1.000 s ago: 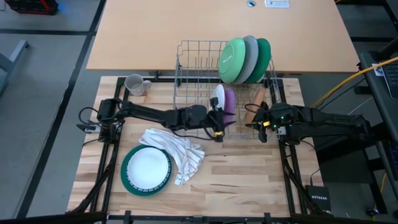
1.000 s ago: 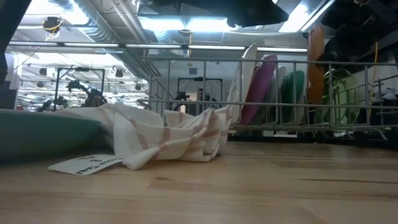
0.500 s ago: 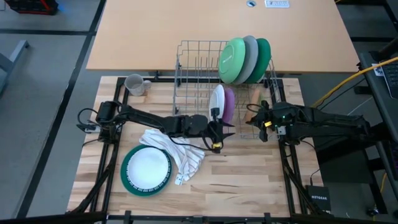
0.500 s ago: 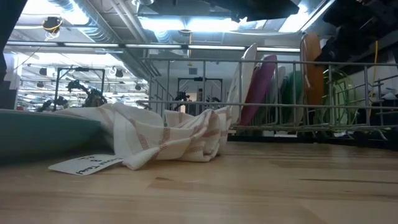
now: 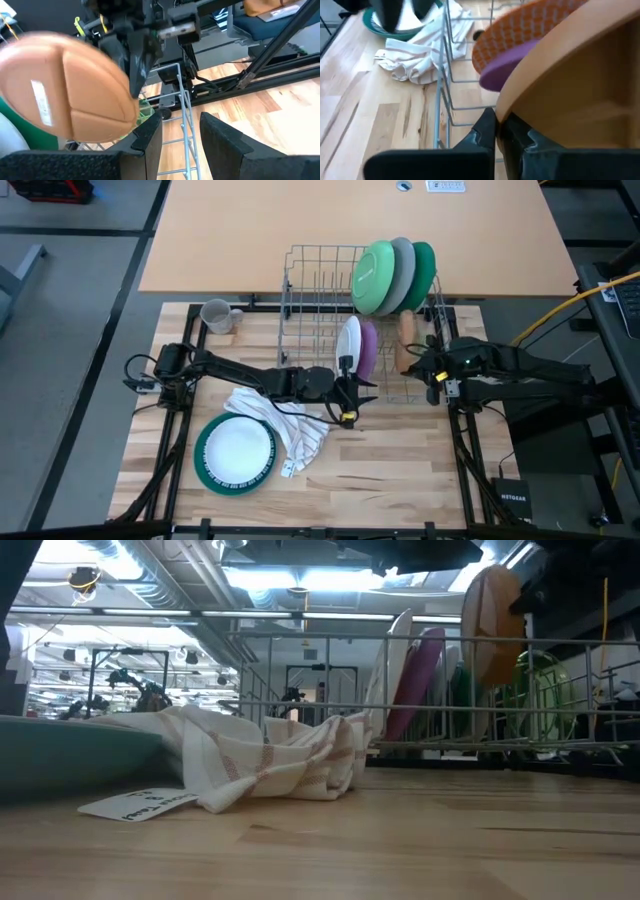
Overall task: Sort dishes
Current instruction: Put the brown plate into the dish rack
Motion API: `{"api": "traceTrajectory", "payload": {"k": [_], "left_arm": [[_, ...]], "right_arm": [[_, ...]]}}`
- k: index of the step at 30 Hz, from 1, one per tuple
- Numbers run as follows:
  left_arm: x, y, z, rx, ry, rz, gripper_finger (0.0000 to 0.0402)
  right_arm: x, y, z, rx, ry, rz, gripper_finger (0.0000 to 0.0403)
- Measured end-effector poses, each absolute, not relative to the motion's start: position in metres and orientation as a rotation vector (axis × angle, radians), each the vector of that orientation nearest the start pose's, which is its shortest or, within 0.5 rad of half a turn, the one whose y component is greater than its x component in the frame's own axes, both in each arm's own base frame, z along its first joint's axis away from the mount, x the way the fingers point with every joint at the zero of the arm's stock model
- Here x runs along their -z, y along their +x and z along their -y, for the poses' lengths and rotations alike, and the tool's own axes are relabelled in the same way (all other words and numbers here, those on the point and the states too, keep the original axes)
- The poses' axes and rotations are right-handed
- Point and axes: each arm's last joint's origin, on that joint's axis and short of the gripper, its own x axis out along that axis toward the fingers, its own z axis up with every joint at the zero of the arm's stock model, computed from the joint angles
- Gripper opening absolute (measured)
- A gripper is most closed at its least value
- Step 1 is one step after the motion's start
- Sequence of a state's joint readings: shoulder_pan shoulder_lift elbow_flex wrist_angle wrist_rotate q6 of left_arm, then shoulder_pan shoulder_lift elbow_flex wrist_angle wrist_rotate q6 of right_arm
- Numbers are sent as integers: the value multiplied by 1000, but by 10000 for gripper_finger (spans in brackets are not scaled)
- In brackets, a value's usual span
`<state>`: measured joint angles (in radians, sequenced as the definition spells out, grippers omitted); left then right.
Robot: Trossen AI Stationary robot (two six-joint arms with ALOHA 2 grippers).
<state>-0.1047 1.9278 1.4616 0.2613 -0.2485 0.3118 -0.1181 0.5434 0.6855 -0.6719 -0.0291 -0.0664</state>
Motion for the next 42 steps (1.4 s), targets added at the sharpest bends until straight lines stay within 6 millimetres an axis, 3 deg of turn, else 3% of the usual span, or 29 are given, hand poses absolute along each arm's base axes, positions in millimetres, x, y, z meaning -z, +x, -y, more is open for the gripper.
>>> {"api": "traceTrajectory", "payload": {"k": [6, 18, 42], "left_arm": [[-275, 450, 40, -116, 300, -223, 123], [-273, 450, 40, -120, 243, -235, 123], [-273, 450, 40, -120, 243, -234, 123]], "right_arm": [[-294, 109, 10, -2, -63, -502, 11], [-291, 106, 13, -6, -120, -540, 11], [-278, 95, 59, -72, 83, -566, 11]]}}
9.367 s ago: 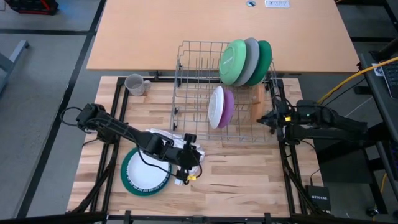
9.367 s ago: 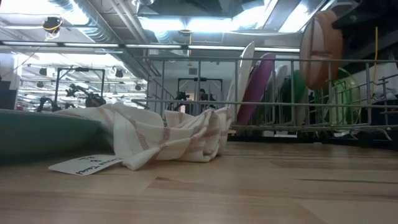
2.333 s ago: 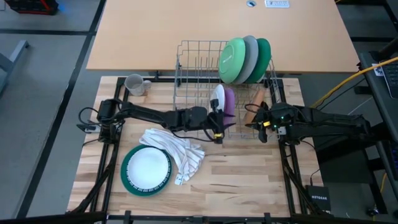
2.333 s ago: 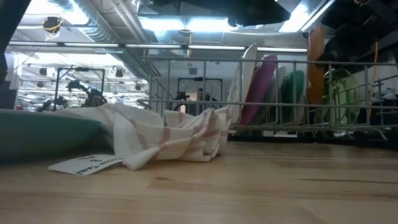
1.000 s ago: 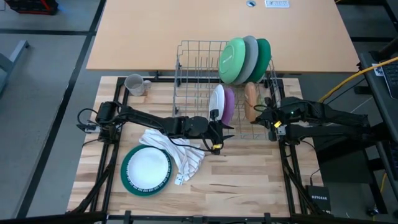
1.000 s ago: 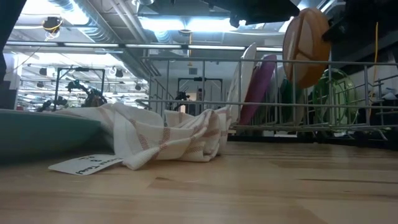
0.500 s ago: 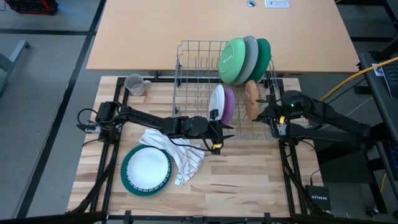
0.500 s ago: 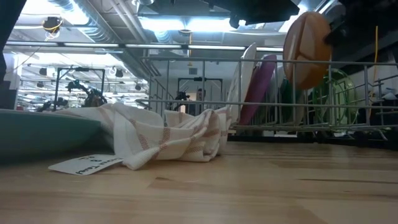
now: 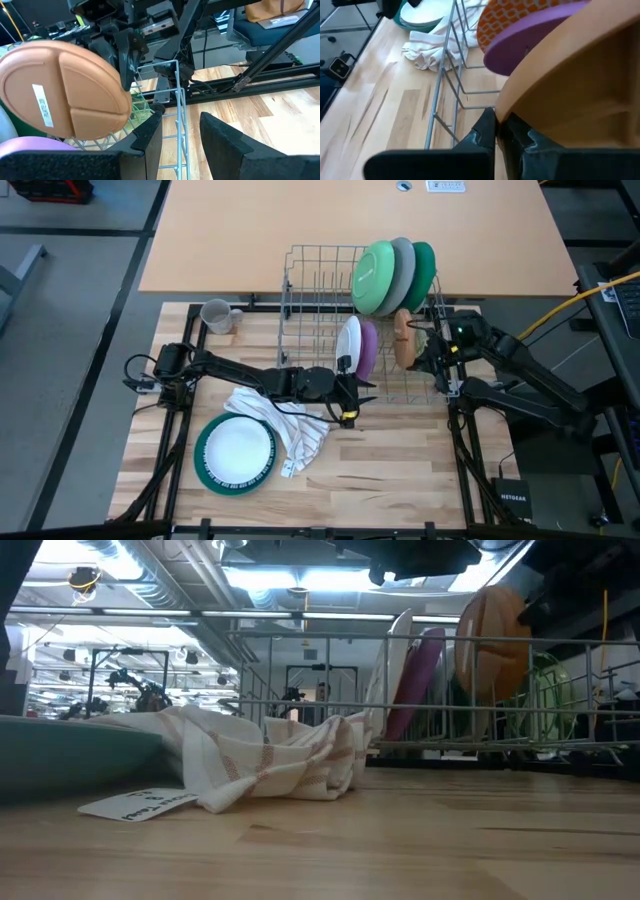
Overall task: Sort dishes
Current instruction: Put the brown plate into the dish rack
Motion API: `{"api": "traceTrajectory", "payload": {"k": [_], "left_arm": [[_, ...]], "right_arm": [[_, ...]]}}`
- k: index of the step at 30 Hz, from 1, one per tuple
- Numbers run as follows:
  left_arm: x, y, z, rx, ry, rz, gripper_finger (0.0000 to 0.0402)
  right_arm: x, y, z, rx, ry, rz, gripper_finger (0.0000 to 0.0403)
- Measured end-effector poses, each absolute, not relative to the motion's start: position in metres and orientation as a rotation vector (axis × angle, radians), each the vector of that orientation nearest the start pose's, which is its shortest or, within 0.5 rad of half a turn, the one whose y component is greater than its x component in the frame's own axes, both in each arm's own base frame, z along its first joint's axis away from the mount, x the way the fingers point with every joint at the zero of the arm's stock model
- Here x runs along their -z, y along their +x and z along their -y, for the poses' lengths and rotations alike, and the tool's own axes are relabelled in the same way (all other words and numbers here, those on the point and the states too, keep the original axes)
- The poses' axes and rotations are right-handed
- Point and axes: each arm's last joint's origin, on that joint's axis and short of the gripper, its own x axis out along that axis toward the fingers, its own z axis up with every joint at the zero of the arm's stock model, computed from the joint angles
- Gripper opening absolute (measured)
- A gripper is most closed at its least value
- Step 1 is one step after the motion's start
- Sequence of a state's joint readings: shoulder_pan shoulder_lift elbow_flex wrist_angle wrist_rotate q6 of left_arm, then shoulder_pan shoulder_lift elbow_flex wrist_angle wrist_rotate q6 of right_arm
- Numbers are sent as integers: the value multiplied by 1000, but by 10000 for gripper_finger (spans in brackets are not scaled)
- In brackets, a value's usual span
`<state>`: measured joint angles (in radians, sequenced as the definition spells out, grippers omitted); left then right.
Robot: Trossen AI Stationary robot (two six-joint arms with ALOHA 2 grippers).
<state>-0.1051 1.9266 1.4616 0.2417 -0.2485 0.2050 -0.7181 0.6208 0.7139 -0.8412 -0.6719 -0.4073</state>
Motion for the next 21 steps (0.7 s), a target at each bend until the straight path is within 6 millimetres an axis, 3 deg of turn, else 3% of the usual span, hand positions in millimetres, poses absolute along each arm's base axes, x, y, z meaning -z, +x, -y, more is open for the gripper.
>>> {"api": "traceTrajectory", "payload": {"k": [10, 21], "left_arm": [[-273, 450, 40, -121, 229, -234, 123], [-273, 450, 40, -122, 221, -233, 123]], "right_arm": [[-274, 98, 66, -72, 119, -591, 13], [-273, 98, 67, -21, 129, -615, 46]]}}
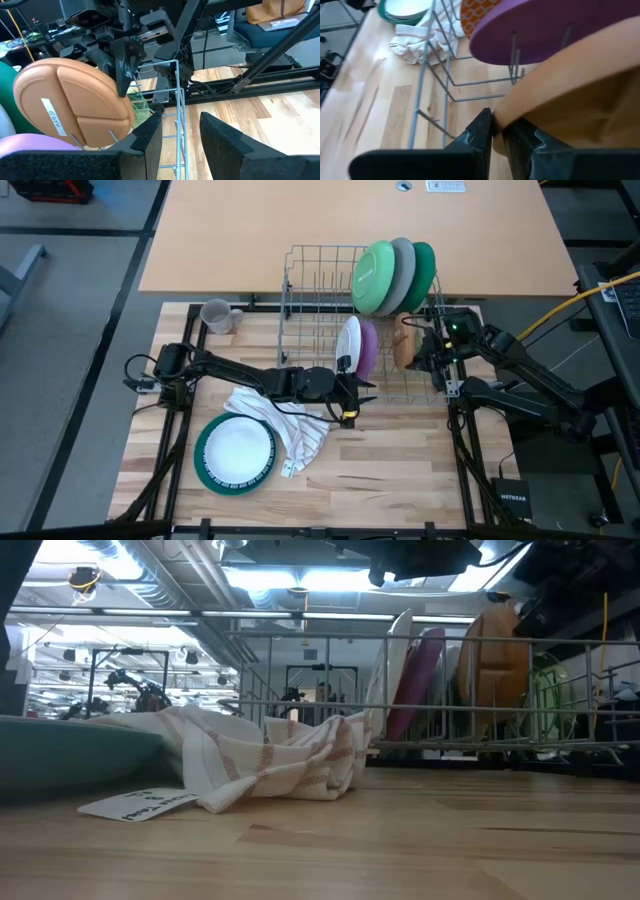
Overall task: Sort dishes
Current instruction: Put the brown plate into the dish rack
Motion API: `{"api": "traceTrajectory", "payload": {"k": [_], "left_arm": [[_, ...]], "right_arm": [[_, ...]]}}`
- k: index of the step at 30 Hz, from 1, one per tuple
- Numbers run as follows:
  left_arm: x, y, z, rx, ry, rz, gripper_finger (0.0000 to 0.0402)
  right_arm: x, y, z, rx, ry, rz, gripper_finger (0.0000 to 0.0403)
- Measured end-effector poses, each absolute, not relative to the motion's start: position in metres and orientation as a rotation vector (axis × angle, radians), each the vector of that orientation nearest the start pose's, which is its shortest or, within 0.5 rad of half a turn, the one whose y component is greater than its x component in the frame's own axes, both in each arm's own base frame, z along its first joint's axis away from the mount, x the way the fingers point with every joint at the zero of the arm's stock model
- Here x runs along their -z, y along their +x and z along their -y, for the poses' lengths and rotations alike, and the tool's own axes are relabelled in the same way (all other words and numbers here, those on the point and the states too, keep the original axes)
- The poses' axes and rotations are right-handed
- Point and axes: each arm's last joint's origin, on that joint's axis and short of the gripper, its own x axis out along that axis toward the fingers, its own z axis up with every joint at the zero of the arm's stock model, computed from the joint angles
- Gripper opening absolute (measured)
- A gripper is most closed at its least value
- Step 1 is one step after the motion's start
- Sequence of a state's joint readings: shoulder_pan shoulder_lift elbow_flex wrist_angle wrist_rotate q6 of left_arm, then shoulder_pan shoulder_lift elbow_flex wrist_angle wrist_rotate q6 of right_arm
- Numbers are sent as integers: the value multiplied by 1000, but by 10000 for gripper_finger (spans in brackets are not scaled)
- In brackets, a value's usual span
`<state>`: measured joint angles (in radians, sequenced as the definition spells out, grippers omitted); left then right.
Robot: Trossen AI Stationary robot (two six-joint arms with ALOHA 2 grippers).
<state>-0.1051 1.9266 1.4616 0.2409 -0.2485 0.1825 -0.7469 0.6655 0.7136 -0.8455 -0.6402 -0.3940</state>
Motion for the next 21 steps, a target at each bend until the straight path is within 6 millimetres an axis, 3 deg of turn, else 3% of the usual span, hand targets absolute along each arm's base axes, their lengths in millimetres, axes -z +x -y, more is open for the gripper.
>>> {"api": "traceTrajectory", "payload": {"k": [9, 21], "left_arm": [[-273, 450, 40, -122, 221, -233, 123], [-273, 450, 40, -121, 234, -234, 123]], "right_arm": [[-274, 98, 68, 27, 140, -629, 48], [-272, 87, 61, 146, 365, -795, 49]]}}
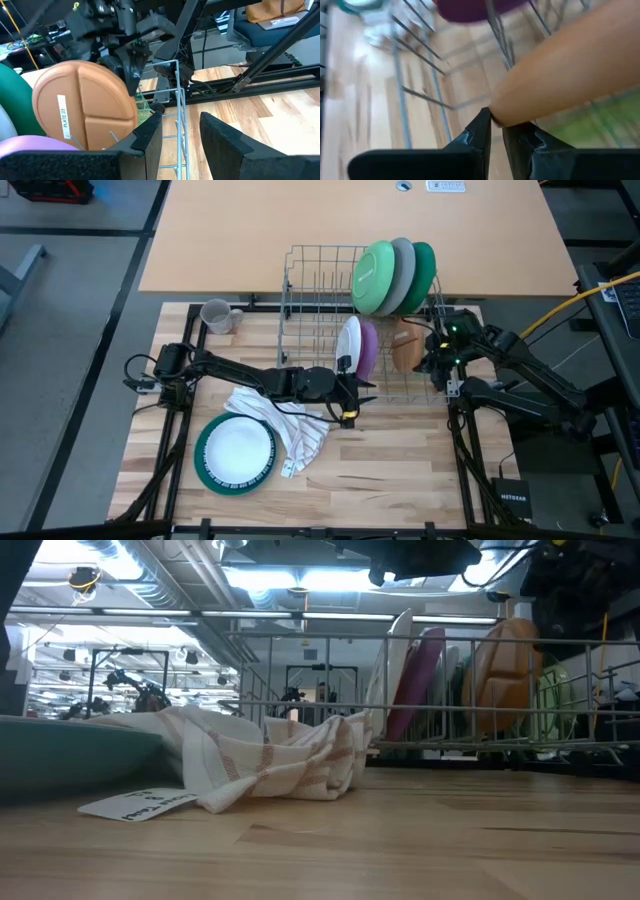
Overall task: Sort dishes
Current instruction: Put the brown plate into the dish rack
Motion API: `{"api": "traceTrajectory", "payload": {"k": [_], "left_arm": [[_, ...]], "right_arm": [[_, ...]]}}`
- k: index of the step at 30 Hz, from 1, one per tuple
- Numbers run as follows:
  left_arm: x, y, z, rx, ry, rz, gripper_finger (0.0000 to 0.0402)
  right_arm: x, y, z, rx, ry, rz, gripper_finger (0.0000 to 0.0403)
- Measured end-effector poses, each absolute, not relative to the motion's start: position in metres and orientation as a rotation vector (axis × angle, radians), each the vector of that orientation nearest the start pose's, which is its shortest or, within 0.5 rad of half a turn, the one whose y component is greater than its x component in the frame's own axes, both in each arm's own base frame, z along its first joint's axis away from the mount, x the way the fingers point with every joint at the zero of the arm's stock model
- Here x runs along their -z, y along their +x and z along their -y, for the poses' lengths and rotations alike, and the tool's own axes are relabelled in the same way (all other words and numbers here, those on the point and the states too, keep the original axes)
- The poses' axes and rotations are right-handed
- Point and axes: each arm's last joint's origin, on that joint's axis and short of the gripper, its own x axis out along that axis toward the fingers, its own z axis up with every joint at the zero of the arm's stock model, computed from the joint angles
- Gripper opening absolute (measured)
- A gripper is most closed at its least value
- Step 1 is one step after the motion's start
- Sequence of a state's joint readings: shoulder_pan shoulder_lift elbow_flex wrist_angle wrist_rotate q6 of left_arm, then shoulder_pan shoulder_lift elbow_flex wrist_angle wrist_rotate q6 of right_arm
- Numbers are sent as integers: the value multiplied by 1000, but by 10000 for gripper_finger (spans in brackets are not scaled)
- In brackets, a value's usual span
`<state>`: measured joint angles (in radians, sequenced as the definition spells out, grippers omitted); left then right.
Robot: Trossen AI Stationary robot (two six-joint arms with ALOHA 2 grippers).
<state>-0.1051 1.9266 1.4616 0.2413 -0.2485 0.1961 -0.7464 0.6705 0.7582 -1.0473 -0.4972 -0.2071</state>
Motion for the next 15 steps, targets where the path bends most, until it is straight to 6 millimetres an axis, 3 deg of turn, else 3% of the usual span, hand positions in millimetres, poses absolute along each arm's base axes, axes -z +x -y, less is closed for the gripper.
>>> {"api": "traceTrajectory", "payload": {"k": [15], "left_arm": [[-273, 450, 40, -120, 240, -234, 123]], "right_arm": [[-271, 86, 63, 224, 424, -819, 49]]}}
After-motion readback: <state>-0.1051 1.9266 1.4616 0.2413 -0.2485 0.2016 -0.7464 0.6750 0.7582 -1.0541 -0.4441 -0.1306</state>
